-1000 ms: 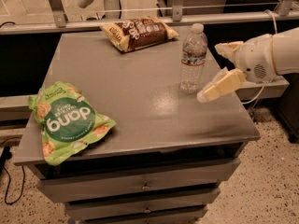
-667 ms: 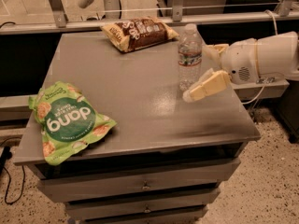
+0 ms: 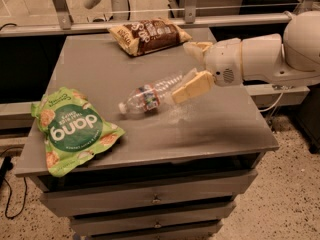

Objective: Knock water bottle over

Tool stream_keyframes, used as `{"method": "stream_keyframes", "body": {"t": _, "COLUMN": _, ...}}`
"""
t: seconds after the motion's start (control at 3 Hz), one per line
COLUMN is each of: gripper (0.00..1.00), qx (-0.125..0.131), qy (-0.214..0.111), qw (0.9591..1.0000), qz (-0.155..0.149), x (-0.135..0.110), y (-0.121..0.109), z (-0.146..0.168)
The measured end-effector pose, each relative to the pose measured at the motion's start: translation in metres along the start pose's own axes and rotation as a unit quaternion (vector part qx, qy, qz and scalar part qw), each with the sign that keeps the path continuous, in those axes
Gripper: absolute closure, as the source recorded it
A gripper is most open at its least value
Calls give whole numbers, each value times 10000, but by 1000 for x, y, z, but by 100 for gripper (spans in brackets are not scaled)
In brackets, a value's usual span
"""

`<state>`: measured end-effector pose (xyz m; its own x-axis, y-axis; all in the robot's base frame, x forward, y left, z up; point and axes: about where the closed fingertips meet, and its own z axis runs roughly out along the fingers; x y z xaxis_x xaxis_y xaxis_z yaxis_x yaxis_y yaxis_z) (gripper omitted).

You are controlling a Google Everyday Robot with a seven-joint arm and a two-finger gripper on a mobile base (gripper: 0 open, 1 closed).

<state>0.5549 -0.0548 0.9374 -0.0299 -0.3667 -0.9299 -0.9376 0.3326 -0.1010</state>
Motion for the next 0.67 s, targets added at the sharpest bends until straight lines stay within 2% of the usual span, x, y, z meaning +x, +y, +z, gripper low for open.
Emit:
{"method": "stream_keyframes", "body": {"t": 0.33, "gripper": 0, "qx": 8, "qy": 16, "qw": 10000, "qz": -13, "x": 1, "y": 0, "z": -2}}
{"method": "stream_keyframes", "body": {"t": 0.67, "gripper": 0, "qx": 92, "qy": 142, "qw": 9998, "qz": -135, "x": 4, "y": -9, "z": -21}}
